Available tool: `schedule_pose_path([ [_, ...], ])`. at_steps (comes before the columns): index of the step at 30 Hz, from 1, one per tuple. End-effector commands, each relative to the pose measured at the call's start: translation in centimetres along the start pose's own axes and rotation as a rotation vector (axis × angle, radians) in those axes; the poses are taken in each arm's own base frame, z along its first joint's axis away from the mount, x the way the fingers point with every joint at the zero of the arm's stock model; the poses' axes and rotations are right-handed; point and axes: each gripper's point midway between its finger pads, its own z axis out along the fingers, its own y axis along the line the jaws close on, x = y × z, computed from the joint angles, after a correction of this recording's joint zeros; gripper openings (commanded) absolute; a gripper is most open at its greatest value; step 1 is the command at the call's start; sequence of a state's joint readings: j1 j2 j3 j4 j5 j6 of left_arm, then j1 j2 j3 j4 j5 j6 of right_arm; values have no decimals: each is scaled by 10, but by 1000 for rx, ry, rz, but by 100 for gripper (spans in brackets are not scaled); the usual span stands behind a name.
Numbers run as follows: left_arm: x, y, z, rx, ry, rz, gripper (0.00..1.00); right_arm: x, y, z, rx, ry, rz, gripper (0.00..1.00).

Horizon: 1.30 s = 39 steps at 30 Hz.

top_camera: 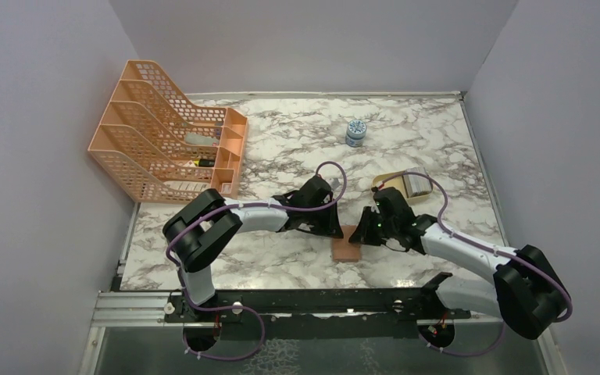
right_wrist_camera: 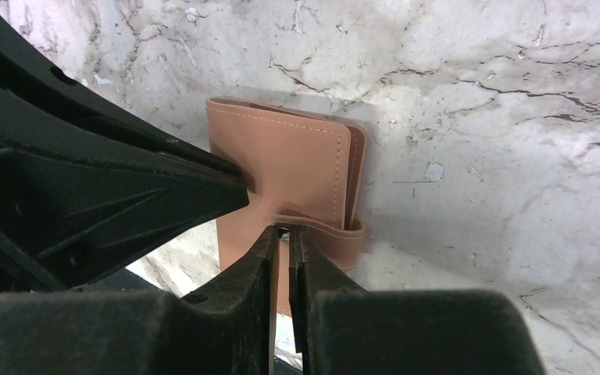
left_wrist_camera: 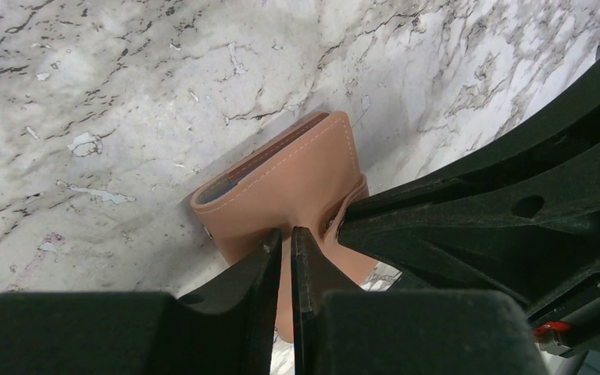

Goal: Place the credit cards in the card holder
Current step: Close the card holder at the center of the board.

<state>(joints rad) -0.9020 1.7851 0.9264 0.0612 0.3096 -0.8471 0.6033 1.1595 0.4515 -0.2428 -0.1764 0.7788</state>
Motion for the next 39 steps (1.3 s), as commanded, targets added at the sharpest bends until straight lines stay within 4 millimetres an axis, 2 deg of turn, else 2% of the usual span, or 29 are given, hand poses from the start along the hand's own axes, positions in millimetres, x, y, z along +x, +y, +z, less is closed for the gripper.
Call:
schedule_pose_path([
  [1, 25, 22, 11, -49, 61, -17, 14, 9, -33, 4, 165, 37, -28, 10],
  [6, 28, 23, 14, -42, 73, -19, 14, 11, -46, 4, 241, 60, -45, 10],
  [24, 27, 13, 13, 4, 75, -11, 15, 31, -56, 15, 383, 153, -99, 7],
  [28, 20, 9, 9, -2, 56, -6, 25, 20, -40, 13, 339, 123, -107, 7],
  [32, 11, 2, 1, -19, 30, -5, 35, -5, -14, 0, 280, 44, -110, 9],
  [35, -6, -3, -11, -57, -28, 12, 39, -25, 6, -18, 226, -29, -131, 16],
  [39, -25, -16, -33, -91, -85, 40, 48, -45, 19, -53, 210, -126, -142, 25],
])
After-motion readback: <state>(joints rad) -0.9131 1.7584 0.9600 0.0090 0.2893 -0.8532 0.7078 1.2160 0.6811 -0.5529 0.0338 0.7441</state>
